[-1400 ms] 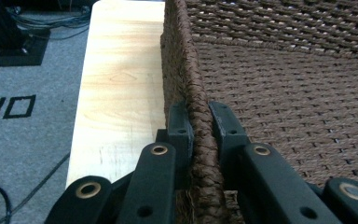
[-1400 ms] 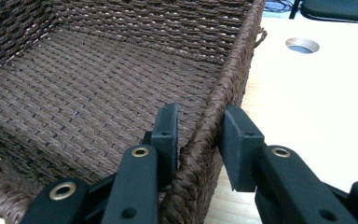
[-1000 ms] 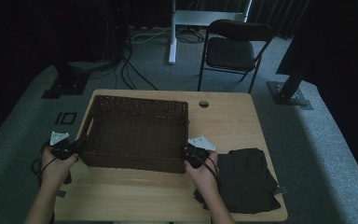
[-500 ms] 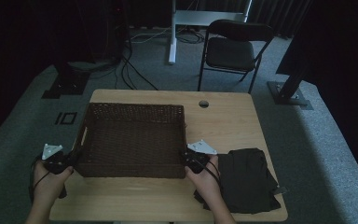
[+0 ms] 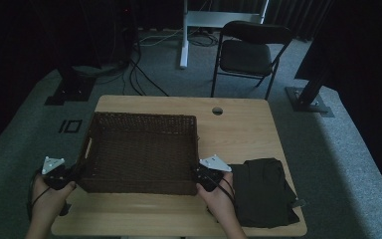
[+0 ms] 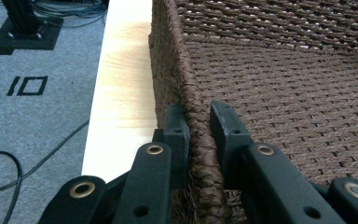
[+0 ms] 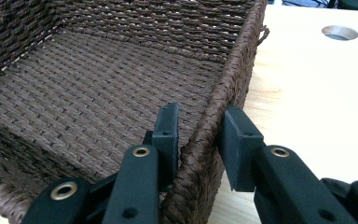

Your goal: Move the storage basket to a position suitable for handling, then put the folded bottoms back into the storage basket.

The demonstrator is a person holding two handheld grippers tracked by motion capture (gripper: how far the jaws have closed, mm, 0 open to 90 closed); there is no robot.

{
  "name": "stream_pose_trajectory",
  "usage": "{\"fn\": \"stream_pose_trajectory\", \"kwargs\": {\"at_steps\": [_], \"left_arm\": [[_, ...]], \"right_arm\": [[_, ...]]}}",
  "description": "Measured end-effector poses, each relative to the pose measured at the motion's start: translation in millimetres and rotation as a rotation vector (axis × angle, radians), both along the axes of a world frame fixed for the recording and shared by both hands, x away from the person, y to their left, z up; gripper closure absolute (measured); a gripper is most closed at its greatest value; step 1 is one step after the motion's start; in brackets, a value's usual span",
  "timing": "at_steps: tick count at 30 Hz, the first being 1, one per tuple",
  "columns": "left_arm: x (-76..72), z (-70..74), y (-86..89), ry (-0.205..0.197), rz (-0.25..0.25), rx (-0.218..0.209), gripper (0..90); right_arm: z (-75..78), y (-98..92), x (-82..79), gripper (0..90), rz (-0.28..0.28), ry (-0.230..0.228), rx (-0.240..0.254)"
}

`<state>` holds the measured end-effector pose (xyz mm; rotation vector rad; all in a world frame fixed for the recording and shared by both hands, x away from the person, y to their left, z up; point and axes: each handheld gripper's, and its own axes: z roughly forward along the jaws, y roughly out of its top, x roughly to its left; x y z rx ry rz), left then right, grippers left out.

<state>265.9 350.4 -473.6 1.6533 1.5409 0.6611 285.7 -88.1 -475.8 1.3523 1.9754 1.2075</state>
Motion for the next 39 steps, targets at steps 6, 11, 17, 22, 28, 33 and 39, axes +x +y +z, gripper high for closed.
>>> {"fn": "stream_pose_trajectory", "kwargs": {"at_steps": [6, 11, 17, 22, 28, 33, 39], "left_arm": [[-1.9, 0.0, 2.0, 0.001, -0.004, -0.004, 78.3], [-0.1, -1.4, 4.4, -0.009, -0.037, -0.011, 71.4], [2.7, -1.4, 3.0, -0.018, -0.084, 0.034, 56.2], [3.4, 0.7, 3.5, -0.017, -0.106, 0.05, 41.1], [2.0, 10.4, 7.8, -0.019, -0.117, 0.032, 25.8], [1.3, 18.6, 10.0, -0.025, -0.117, 0.038, 20.7], [1.9, 25.8, 4.9, -0.044, -0.126, 0.038, 19.8]], "right_arm": [[0.0, 0.8, -1.8, 68.5, 0.006, 0.001, 0.005], [0.5, -2.5, 1.3, 60.4, 0.025, 0.007, 0.043], [4.6, -8.9, 7.7, 41.0, 0.062, -0.036, 0.088], [10.5, -8.2, 7.6, 36.3, 0.088, -0.058, 0.071], [19.1, -9.4, 9.3, 31.8, 0.114, -0.085, 0.108], [24.4, -9.4, 9.5, 28.7, 0.113, -0.081, 0.111], [35.2, -11.3, 7.0, 24.2, 0.143, -0.116, 0.085]]}}
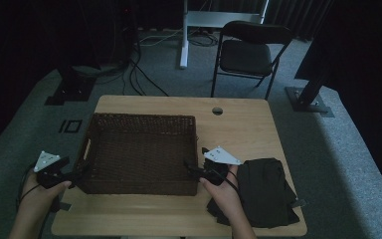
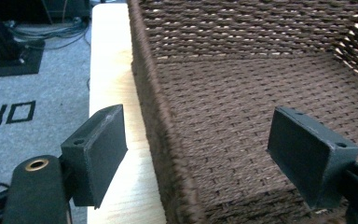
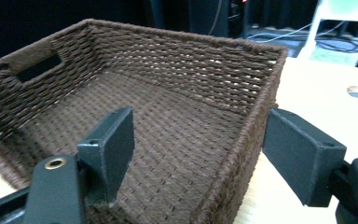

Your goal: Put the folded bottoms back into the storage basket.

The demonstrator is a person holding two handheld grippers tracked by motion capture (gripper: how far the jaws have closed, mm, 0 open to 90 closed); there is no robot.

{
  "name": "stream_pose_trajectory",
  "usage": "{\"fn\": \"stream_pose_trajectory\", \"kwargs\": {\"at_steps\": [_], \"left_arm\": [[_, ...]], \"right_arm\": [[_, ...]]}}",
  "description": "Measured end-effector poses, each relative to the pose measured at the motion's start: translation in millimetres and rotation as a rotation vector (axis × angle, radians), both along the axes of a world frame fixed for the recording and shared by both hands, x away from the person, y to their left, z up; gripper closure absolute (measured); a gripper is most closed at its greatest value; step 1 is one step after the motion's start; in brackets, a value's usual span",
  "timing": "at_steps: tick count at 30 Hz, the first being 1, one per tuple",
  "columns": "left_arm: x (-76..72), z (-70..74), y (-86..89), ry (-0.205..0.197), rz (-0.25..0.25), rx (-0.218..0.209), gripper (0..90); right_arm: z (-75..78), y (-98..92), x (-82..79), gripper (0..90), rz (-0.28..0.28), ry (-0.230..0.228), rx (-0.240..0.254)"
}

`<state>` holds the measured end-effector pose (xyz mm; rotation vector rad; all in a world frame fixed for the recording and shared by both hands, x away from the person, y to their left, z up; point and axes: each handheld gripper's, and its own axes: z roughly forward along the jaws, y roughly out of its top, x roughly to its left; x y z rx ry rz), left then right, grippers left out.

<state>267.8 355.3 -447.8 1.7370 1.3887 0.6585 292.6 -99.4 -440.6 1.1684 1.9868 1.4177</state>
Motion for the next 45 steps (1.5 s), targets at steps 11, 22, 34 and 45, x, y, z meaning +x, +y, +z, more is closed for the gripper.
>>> {"fn": "stream_pose_trajectory", "kwargs": {"at_steps": [11, 22, 34, 45], "left_arm": [[2.2, 13.8, -19.3, -0.026, -0.053, -0.005, 18.5], [7.0, 17.6, -47.5, -0.039, -0.131, -0.042, 18.5], [10.7, 17.9, -76.1, -0.047, -0.196, -0.052, 18.5], [13.3, 22.3, -100.5, -0.08, -0.248, -0.051, 18.9]], "right_arm": [[1.7, -2.9, -1.3, 12.1, 0.078, -0.024, -0.044], [9.7, -21.1, -1.4, 12.4, 0.02, -0.048, -0.034], [9.0, -49.0, -0.7, 12.4, -0.036, -0.05, -0.051], [7.9, -74.3, -2.4, 12.3, -0.085, -0.053, -0.057]]}}
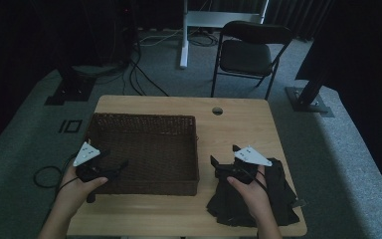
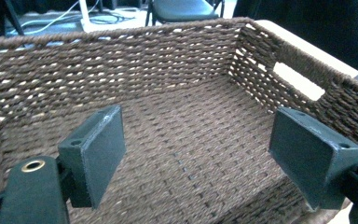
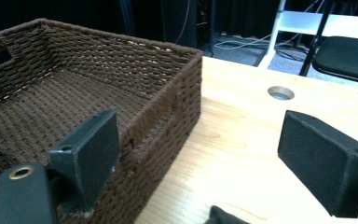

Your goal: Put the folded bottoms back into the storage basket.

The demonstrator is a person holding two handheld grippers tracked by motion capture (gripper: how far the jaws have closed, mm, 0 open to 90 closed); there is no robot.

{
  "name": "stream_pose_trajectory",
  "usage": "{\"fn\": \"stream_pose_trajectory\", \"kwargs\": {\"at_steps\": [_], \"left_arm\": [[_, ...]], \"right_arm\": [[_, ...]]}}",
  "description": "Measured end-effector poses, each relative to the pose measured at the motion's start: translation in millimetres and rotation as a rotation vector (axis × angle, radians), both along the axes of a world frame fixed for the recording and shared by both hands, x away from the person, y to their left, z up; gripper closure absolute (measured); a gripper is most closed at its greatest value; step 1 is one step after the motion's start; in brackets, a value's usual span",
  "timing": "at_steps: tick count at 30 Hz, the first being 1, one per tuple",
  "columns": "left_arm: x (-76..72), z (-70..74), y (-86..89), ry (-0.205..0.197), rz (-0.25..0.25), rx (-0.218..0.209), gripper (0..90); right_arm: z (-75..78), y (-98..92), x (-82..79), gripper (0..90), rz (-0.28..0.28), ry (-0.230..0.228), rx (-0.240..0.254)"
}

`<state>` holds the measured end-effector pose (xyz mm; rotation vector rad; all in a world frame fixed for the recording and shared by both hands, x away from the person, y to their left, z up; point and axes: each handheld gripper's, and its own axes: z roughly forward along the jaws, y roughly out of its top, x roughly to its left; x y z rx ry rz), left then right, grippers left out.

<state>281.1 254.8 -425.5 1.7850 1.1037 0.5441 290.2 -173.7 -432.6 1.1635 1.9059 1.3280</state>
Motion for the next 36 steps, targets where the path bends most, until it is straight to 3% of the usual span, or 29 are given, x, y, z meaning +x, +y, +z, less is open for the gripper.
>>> {"fn": "stream_pose_trajectory", "kwargs": {"at_steps": [9, 36], "left_arm": [[2.9, 0.8, -24.9, 0.001, -0.065, -0.009, 18.9], [3.0, 2.6, -122.4, -0.018, -0.273, -0.028, 18.9]], "right_arm": [[-2.3, -19.7, -2.1, 12.3, -0.037, 0.005, 0.01], [-22.3, -89.7, -11.8, 12.3, -0.154, 0.034, 0.018]]}}
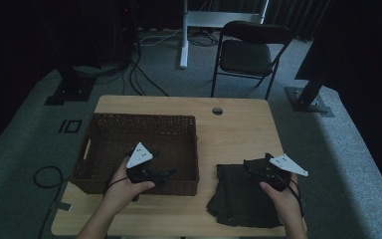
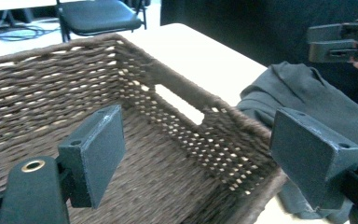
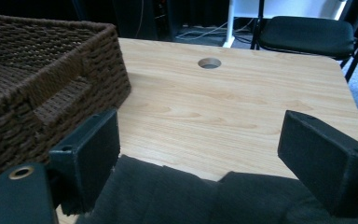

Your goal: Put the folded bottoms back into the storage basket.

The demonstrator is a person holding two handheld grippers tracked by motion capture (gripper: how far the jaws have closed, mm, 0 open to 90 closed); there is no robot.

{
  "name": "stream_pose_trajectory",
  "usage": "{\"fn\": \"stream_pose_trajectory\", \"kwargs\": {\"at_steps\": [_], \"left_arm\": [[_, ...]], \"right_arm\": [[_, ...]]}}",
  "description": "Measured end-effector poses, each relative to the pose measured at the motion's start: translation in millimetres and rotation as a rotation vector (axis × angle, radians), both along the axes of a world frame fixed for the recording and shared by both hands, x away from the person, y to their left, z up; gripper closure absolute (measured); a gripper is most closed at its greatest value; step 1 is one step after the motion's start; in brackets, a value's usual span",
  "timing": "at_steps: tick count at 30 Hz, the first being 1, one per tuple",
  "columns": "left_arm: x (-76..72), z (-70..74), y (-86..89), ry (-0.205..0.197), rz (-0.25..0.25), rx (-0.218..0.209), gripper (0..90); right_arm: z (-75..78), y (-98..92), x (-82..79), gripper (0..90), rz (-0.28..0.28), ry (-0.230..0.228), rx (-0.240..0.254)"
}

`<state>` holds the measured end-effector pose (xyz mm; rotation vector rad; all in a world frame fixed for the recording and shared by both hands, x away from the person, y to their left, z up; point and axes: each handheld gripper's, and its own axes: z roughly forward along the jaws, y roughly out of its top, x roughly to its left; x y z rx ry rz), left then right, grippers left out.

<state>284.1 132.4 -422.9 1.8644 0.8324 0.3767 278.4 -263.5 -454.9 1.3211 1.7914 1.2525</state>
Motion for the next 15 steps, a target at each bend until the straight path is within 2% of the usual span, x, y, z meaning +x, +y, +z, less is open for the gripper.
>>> {"fn": "stream_pose_trajectory", "kwargs": {"at_steps": [15], "left_arm": [[-5.2, -4.2, -47.6, 0.006, -0.099, -0.008, 18.9]], "right_arm": [[-7.5, -29.0, -2.1, 12.4, -0.055, 0.01, -0.014]]}}
